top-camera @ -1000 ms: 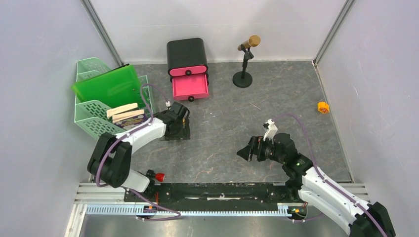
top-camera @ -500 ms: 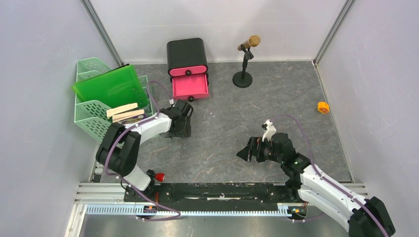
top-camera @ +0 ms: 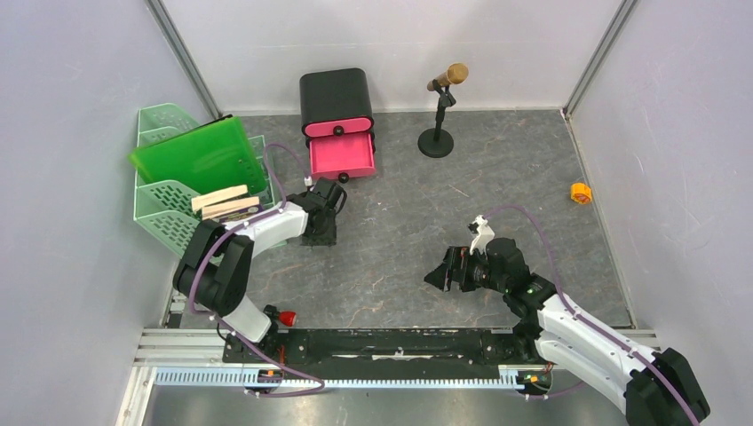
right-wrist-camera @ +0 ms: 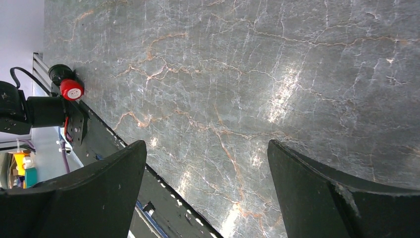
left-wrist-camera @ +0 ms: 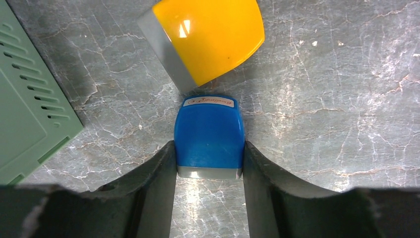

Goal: Organize the desk
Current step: Pick up the stationery from the center of the board, then place the stationery in the drawer.

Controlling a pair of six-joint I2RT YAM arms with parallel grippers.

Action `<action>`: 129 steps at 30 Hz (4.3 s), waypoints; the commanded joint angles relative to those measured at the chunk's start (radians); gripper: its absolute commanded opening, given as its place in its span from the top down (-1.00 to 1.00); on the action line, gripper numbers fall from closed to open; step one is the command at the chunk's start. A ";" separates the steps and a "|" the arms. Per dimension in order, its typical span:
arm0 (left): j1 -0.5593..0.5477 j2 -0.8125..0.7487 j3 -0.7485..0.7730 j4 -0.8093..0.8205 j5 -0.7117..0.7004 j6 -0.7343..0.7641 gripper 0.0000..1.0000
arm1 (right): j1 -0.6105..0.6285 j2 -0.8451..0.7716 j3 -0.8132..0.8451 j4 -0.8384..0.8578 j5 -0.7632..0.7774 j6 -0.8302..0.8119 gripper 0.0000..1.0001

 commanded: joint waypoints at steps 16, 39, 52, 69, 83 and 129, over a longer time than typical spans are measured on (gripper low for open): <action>0.003 -0.359 -0.043 -0.016 0.059 0.042 0.62 | -0.002 -0.006 -0.015 0.071 -0.016 0.013 -0.96; 0.003 -0.717 -0.078 0.177 0.000 0.149 0.93 | -0.003 0.002 -0.036 0.091 -0.019 0.023 -0.96; 0.007 -0.420 0.084 0.277 -0.091 0.206 0.96 | -0.002 0.047 -0.046 0.112 -0.026 0.015 -0.96; 0.097 0.097 0.515 0.258 -0.082 0.275 0.96 | -0.002 0.143 -0.045 0.144 -0.051 0.004 -0.96; 0.150 0.268 0.598 0.169 -0.086 0.227 0.96 | -0.003 0.196 -0.040 0.164 -0.072 0.000 -0.96; 0.159 -0.256 0.305 0.119 0.131 0.123 -0.99 | -0.003 0.115 -0.065 0.153 -0.063 0.015 -0.96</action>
